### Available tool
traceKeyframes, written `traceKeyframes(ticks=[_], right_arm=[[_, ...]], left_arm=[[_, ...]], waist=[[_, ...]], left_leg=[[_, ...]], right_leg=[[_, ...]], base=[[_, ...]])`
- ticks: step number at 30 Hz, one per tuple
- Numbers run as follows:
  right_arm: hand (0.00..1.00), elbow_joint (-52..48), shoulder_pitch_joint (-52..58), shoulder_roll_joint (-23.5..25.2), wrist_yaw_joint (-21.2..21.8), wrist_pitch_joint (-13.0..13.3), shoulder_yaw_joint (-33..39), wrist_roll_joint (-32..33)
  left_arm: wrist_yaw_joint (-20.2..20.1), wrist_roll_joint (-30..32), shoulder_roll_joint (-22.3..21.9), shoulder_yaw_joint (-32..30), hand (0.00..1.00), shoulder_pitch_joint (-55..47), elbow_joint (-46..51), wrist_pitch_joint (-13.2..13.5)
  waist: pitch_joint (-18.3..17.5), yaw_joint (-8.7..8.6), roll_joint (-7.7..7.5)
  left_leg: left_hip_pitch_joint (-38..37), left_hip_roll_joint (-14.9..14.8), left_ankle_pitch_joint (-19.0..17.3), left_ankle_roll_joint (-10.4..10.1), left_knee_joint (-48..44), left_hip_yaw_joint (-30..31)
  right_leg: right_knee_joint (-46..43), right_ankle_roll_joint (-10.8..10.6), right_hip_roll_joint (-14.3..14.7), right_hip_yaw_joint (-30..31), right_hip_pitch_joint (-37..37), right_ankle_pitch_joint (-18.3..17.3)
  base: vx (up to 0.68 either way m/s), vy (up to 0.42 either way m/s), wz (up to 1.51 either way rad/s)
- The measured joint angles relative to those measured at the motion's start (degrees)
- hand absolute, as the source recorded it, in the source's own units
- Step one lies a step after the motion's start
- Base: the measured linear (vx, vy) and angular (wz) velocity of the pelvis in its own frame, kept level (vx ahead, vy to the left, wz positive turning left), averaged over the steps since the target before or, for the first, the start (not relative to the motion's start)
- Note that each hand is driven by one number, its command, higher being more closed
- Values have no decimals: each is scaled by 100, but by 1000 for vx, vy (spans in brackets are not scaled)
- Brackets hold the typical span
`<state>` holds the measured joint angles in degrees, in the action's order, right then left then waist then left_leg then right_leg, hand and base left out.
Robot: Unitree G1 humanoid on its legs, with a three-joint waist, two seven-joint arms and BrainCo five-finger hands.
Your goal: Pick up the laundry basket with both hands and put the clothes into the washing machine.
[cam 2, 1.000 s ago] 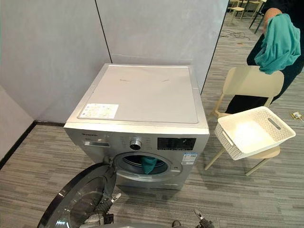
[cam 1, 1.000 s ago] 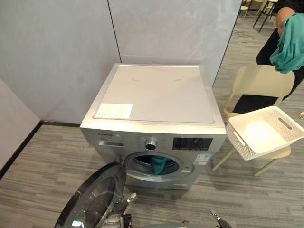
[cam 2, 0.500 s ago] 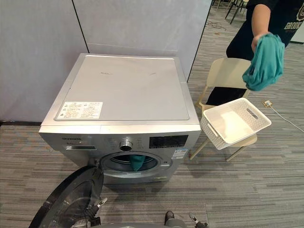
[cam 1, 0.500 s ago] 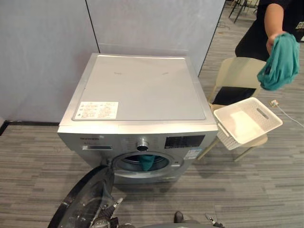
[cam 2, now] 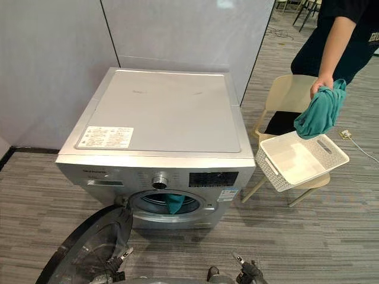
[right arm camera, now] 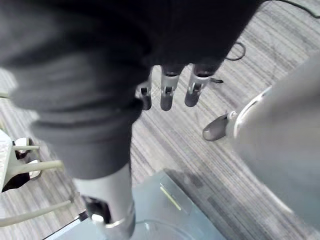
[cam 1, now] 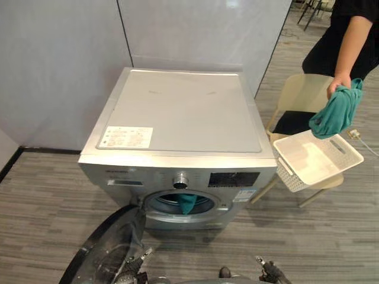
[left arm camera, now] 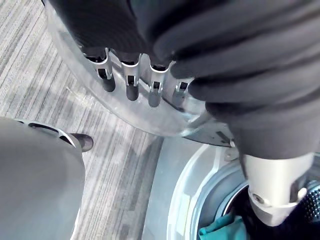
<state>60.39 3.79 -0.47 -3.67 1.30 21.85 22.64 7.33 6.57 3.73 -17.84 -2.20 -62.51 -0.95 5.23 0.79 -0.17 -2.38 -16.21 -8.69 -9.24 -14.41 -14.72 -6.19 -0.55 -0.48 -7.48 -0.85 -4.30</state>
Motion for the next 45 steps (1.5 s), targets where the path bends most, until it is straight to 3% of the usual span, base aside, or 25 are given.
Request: traceKeyframes(ticks=[2, 3, 4, 5, 7, 11, 14, 15, 16, 20, 22, 24, 25, 28, 29, 31, 33, 34, 35, 36, 37, 38, 39, 42, 45], right_arm=[[0, -4, 80, -76, -11, 61, 2, 14], [0, -6, 143, -121, -26, 64, 2, 35], [0, -22, 221, -168, -61, 74, -1, 39], [0, -29, 227, -157, -71, 74, -12, 39], [0, -50, 221, -304, -119, 74, -33, 34], [0, -97, 224, -195, -109, 50, -226, -43], [0, -342, 298, -191, -93, 54, -555, -128], [0, -357, 318, -154, -82, 56, -622, -141], [0, -339, 293, -103, -55, 48, -621, -202], [0, -353, 291, -116, 48, 43, -729, -312], [0, -477, 340, -109, 126, 44, -725, -316], [0, -560, 370, -73, 152, 37, -725, -449], [0, -559, 407, -51, 151, 27, -718, -507], [0, -737, 499, -31, 144, 24, -590, -497], [0, -748, 475, -84, 135, 19, -531, -503], [0, -744, 427, -78, 107, -27, -356, -520], [0, -738, 425, -1, 87, -62, -252, -519], [0, -661, 437, 44, 83, -65, -191, -519], [0, -580, 447, 36, 85, -67, -165, -519], [0, -470, 371, -52, 103, -97, 69, -473], [0, -447, 305, -228, 63, -122, 137, -499], [0, -436, 297, -273, 47, -150, 189, -504], [0, -345, 289, -287, 34, -182, 199, -508], [0, -257, 290, -238, 47, -234, 298, -508], [0, -278, 107, -219, 114, -236, 255, -507]], left_arm=[[38, -103, -44, 0, 0, 53, 23, 14], [41, -128, -60, 2, 0, 81, 21, 12], [47, -133, -86, 0, 0, 90, 13, 17], [45, -141, -119, 0, 0, 96, 12, 20], [44, -203, -225, -35, 0, 110, 12, 27], [46, -240, -237, -426, 0, -28, 30, 29], [48, -234, -365, -831, 0, -170, 74, 2], [43, -205, -373, -952, 0, -192, 86, 7], [42, -188, -360, -1056, 0, -201, 129, 11], [43, -182, -426, -1197, 0, -504, 118, -11], [45, -185, -413, -1169, 0, -526, 119, -12], [51, -195, -325, -1093, 0, -459, 129, -12], [92, -240, -293, -1091, 0, -440, 118, -94], [186, -368, -199, -895, 0, -462, 119, -160], [185, -383, -178, -700, 0, -450, 147, -158], [214, -503, -195, -641, 0, -434, 244, -123], [289, -618, -135, -639, 0, -516, 258, -102], [267, -597, -41, -607, 0, -650, 298, -41], [258, -585, -21, -558, 0, -670, 285, -5], [211, -592, -190, -510, 0, -650, 201, -15], [230, -611, -319, -727, 0, -589, -56, -141], [228, -612, -336, -785, 0, -596, -57, -140], [223, -613, -275, -824, 0, -670, -55, -147], [221, -635, -28, -1064, 0, -802, -56, -232], [207, -737, 185, -1208, 0, -578, 29, -249]], waist=[[10, -29, -53], [63, -3, 40], [71, 10, -77], [84, 10, -62], [174, -9, 110], [196, 29, 175], [146, 67, 333], [146, 72, 292], [119, 150, 117], [-48, 191, 87], [-74, 198, 42], [1, 171, -70], [47, 147, -49], [114, 101, -123], [131, 82, -73], [153, 95, -40], [156, 150, -48], [118, 153, -169], [82, 131, -239], [126, 132, 49], [147, 117, 254], [152, 116, 287], [180, 124, 236], [105, 39, 239], [141, -138, 114]], left_leg=[[347, -231, 57, 85, -1066, 52], [492, -307, 204, 301, -1546, 50], [713, -328, 486, 466, -2094, 75], [794, -266, 424, 431, -2239, 138], [986, 250, -97, 427, -2387, 393], [1148, 1235, -306, 546, -1228, 952], [1086, 1383, -256, 758, -462, 1233], [1090, 1472, -354, 819, -424, 1158], [987, 1569, -450, 902, -450, 1036], [606, 1654, -495, 1032, -219, 658], [267, 1735, -520, 1074, 80, 512], [-25, 1763, -555, 1147, -3, 390], [-123, 1756, -580, 1183, -79, 423], [-382, 1573, -584, 1178, -243, 841], [-445, 1438, -607, 1055, -146, 1022], [-570, 1244, -695, 829, 0, 1197], [-775, 1052, -783, 547, 56, 1311], [-838, 1035, -901, 352, 61, 1386], [-858, 1009, -985, 224, 59, 1478], [-838, 687, -1131, 190, 54, 1688], [-821, 544, -1116, 191, 72, 1847], [-859, 505, -1050, 220, 66, 1887], [-897, 484, -856, 60, 30, 1970], [-565, 241, -631, 29, -620, 2268], [582, 97, -100, 323, -2043, 2531]], right_leg=[[-100, 102, 80, 94, 107, -104], [-111, 137, 102, 173, 175, -131], [-108, 182, 79, 384, 274, -161], [-114, 206, 68, 472, 274, -180], [-151, 295, 42, 805, 236, -263], [-246, 256, 78, 1477, 160, -382], [-429, 132, 222, 1885, 55, -538], [-652, 22, 135, 1829, -40, -576], [-859, -104, 34, 1894, -123, -758], [-1020, -201, -96, 1991, -51, -895], [-2349, -615, -100, 1883, -566, -1131], [-4339, -1330, -156, 1667, -1379, -850], [-4927, -1461, -179, 1550, -1579, -723], [-5968, -1096, -569, 797, -2057, -800], [-5787, -815, -953, 528, -2161, -852], [-4945, -531, -1504, 472, -2171, -803], [-3071, -489, -1745, 695, -1859, -407], [-2047, -557, -1765, 803, -1655, 577], [-1978, -1063, -1735, 829, -1571, 341], [-1996, -1127, -1402, 713, -1555, 7], [-2110, -1028, -1241, 608, -1623, -225], [-2259, -979, -1196, 596, -1693, -334], [-2568, -902, -1192, 596, -1754, -560], [-2592, -718, -1013, 269, -1521, -797], [-2193, -493, -865, -232, -1292, -613]], base=[[99, -201, -30], [115, -219, -54], [117, -168, -52], [109, -100, -54], [76, 13, -63], [64, 110, -96], [120, 165, -88], [266, 195, -51], [230, 147, -32], [233, 141, -44], [225, 60, -28], [223, 6, -7], [280, -57, 21], [273, -195, 85], [239, -235, 109], [247, -267, 91], [247, -392, 28], [252, -449, 6], [289, -553, -5], [256, -500, -4], [226, -467, -11], [160, -323, -1], [164, -312, 5], [158, -259, 25], [142, -196, 76]])
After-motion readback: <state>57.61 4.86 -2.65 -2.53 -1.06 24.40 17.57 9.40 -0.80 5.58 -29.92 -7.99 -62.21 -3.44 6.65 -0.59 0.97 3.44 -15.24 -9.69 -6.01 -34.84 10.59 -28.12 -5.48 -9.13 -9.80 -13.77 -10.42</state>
